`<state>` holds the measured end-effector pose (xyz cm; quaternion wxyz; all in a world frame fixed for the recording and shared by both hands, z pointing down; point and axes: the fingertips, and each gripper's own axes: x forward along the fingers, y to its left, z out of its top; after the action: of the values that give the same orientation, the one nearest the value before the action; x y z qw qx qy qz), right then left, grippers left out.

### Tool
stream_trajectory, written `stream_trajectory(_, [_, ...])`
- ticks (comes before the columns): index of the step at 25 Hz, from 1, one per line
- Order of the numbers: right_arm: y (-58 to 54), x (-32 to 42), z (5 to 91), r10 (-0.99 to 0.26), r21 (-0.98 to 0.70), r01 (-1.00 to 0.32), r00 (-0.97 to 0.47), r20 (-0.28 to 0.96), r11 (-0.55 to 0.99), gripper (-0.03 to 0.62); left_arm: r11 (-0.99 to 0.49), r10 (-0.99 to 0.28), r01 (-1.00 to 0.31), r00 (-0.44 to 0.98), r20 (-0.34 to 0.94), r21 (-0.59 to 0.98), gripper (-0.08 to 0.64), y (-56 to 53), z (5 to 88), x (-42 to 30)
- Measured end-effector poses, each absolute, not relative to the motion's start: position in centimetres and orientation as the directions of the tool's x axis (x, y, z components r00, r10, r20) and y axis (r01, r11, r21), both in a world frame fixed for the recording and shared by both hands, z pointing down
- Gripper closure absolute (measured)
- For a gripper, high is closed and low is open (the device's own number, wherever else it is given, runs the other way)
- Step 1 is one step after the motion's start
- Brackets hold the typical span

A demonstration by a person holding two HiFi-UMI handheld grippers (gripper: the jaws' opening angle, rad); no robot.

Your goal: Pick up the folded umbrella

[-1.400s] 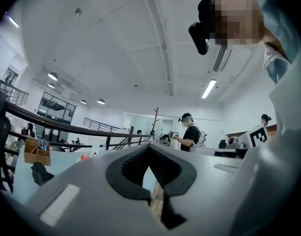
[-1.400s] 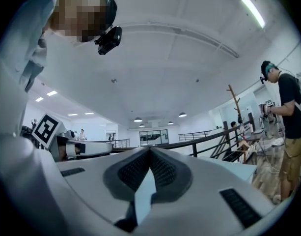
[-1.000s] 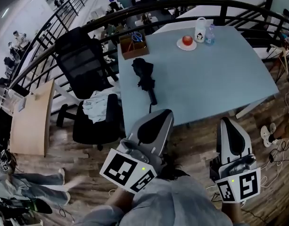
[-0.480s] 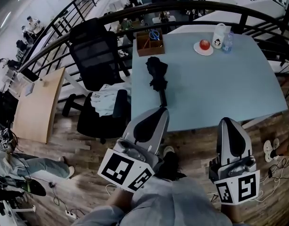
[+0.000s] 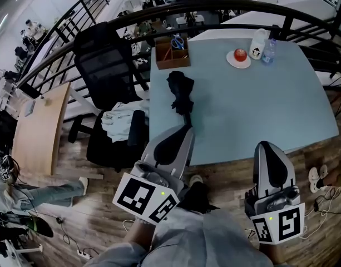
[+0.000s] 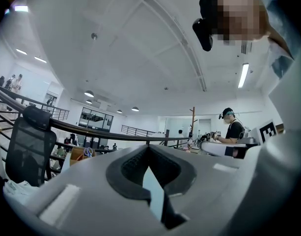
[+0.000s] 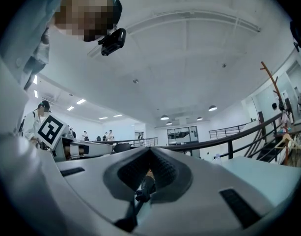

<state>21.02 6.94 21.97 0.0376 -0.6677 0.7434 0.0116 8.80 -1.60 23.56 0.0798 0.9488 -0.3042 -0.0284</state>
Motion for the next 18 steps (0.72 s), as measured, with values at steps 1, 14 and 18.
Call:
stream_trajectory(1, [6.4,21.2,22.0,-0.992,-0.036,-0.993,-0.105,-0.069,0.108,0.592,-0.799,-0.586,-0.577,0.81,0.0,0.169,0.555,-2.2,23.7,8.9])
stream_trajectory(14, [-1.9,21.5,22.9,-0.992,-0.051,-0.991,-0.126,-0.011,0.126,0.592,-0.742,-0.623,-0.636,0.771,0.133,0.213,0.555,-11.9,27.6,9.1])
stream_trajectory(18, [-4.3,21.0,23.5,-0.99,-0.053,-0.989,-0.139,0.004,0.138,0.592,-0.736,-0.618,-0.638,0.77,0.162,0.224,0.555,-14.2,29.0,8.9])
